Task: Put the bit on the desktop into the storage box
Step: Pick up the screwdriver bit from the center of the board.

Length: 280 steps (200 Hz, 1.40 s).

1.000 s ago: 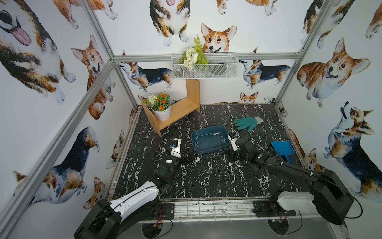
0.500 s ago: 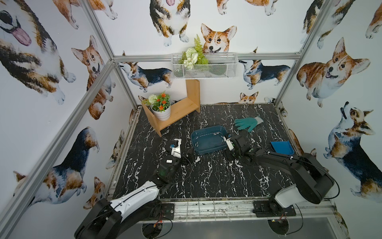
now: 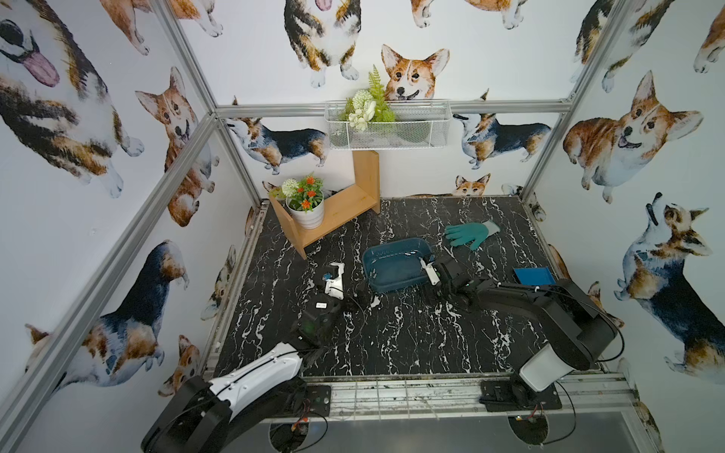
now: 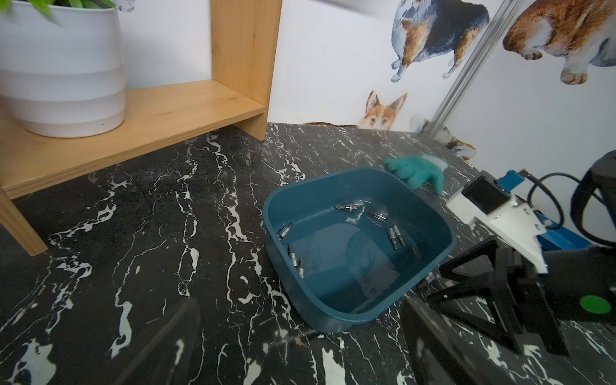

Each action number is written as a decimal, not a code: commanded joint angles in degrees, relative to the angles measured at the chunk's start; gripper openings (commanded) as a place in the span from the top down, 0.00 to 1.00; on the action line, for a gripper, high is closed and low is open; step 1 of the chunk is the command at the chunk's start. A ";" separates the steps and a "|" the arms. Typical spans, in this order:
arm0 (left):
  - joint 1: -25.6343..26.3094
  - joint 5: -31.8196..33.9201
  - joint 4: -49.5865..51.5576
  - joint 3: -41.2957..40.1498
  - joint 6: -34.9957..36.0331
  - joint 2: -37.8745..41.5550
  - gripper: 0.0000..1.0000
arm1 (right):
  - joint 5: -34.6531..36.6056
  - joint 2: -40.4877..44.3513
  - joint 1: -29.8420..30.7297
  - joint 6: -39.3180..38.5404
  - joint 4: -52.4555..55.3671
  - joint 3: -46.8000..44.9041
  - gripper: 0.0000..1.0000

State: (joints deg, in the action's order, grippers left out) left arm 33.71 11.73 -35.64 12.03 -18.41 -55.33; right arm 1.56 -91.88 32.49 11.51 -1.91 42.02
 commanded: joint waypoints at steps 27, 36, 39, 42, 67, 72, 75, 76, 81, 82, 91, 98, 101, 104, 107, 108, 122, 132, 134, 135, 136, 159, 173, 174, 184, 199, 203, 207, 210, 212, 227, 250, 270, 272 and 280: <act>-0.05 -0.03 -0.75 0.62 0.20 -0.05 0.00 | 0.12 -1.84 -0.17 0.67 -4.83 0.32 0.29; -0.05 -0.04 -0.71 0.67 0.22 -0.06 0.00 | 0.02 -2.28 -0.21 0.64 -5.32 0.44 0.30; -0.05 -0.04 -0.67 0.63 0.21 -0.05 0.00 | -0.05 -2.36 -0.18 0.67 -5.48 0.50 0.30; -0.05 -0.04 -0.66 0.62 0.18 -0.09 0.00 | -0.11 -2.54 -0.23 0.64 -5.70 0.52 0.29; -0.05 0.14 -0.62 0.65 0.25 -0.10 0.00 | -0.85 -3.52 -0.23 0.46 -6.99 0.77 0.30; -0.05 0.14 -0.57 0.74 0.24 -0.06 0.00 | -0.94 -3.66 -0.23 0.45 -7.20 0.84 0.30; -0.05 0.14 -0.57 0.78 0.30 -0.09 0.00 | -0.99 -3.74 -0.21 0.41 -7.35 0.83 0.30; -0.10 0.14 -0.62 0.79 0.30 -0.06 0.00 | -1.01 -3.79 -0.22 0.39 -7.37 0.81 0.30; -0.05 0.22 -0.51 0.74 0.28 -0.05 0.00 | -1.19 -3.98 -0.23 0.39 -7.49 0.89 0.30; -0.05 0.23 -0.50 0.73 0.29 -0.05 0.00 | -1.20 -4.00 -0.23 0.38 -7.53 0.92 0.30; -0.05 0.23 -0.52 0.76 0.24 0.02 0.00 | -1.53 -4.35 -0.22 0.18 -7.71 1.00 0.30; -0.05 0.23 -0.49 0.77 0.30 0.04 0.00 | -1.79 -4.68 -0.23 0.08 -7.76 1.14 0.30; -0.05 0.30 -0.48 0.74 0.29 0.04 0.00 | -1.89 -4.80 -0.23 -0.03 -7.83 1.29 0.30; -0.05 0.36 -0.41 0.73 0.26 0.05 0.00 | -2.05 -4.87 -0.23 -0.04 -7.84 1.27 0.30; -0.05 0.32 -0.40 0.74 0.30 0.05 0.00 | -2.31 -5.03 -0.23 -0.15 -7.84 1.31 0.30; -0.05 0.32 -0.40 0.72 0.26 0.05 0.00 | -2.37 -5.05 -0.23 -0.16 -7.84 1.35 0.30; -0.05 0.40 -0.31 0.71 0.40 -0.02 0.00 | -3.59 -5.33 -0.23 -0.30 -7.76 1.54 0.30; -0.06 0.49 -0.23 0.79 0.43 0.05 0.00 | -4.43 -5.42 -0.23 -0.32 -7.44 1.62 0.31; -0.08 0.49 -0.22 0.82 0.47 0.03 0.00 | -4.63 -5.46 -0.23 -0.32 -7.30 1.61 0.31; -0.06 0.53 -0.22 0.81 0.43 0.04 0.00 | -4.72 -5.44 -0.23 -0.24 -7.22 1.59 0.31; -0.06 0.56 -0.22 0.85 0.46 0.04 0.00 | -4.81 -5.43 -0.23 -0.21 -7.18 1.58 0.31; -0.05 0.67 -0.14 0.88 0.48 0.05 0.00 | -5.93 -4.74 -0.21 0.43 -5.85 1.06 0.32; -0.06 0.67 -0.08 0.89 0.46 0.13 0.00 | -6.52 -3.99 -0.23 0.91 -5.03 0.24 0.33; -0.06 0.71 -0.06 0.89 0.47 0.13 0.00 | -6.55 -3.91 -0.19 0.94 -4.94 0.21 0.33; -0.10 0.66 -0.07 0.88 0.48 -0.01 0.00 | -6.61 -3.21 -0.17 1.42 -4.32 -0.53 0.34; -0.10 0.67 -0.12 0.86 0.45 -0.02 0.00 | -6.50 -1.88 -0.23 1.84 -3.43 -1.59 0.34; -0.06 0.62 -0.16 0.89 0.48 -0.04 0.00 | -6.44 -1.51 -0.23 1.93 -3.25 -1.89 0.34; -0.06 0.66 -0.17 0.89 0.48 -0.08 0.00 | -6.41 -1.07 -0.23 2.02 -3.06 -2.19 0.34; -0.05 0.59 -0.08 0.89 0.48 -0.07 0.00 | -6.40 -0.80 -0.23 2.03 -2.82 -2.39 0.34; -0.05 0.58 -0.08 0.89 0.42 -0.05 0.00 | -6.40 -0.60 -0.23 2.03 -2.74 -2.56 0.34; -0.05 0.49 -0.10 0.89 0.35 -0.04 0.00 | -6.62 0.70 -0.22 2.03 -2.30 -3.39 0.35; -0.05 0.56 -0.08 0.89 0.40 -0.08 0.00 | -7.06 1.56 -0.23 2.21 -1.79 -4.05 0.41; -0.05 0.55 -0.02 0.89 0.39 -0.05 0.00 | -6.84 1.40 -0.16 2.20 -1.54 -3.90 0.47; -0.05 0.57 0.03 0.89 0.40 -0.06 0.00 | -6.84 1.32 -0.17 2.23 -1.52 -3.88 0.47; -0.10 0.58 0.12 0.97 0.37 -0.06 0.00 | -7.04 1.04 -0.12 2.20 -1.26 -3.57 0.50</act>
State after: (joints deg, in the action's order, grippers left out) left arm 33.71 11.99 -35.22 12.36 -18.41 -55.33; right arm -4.54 -90.56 32.23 13.08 -5.26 38.22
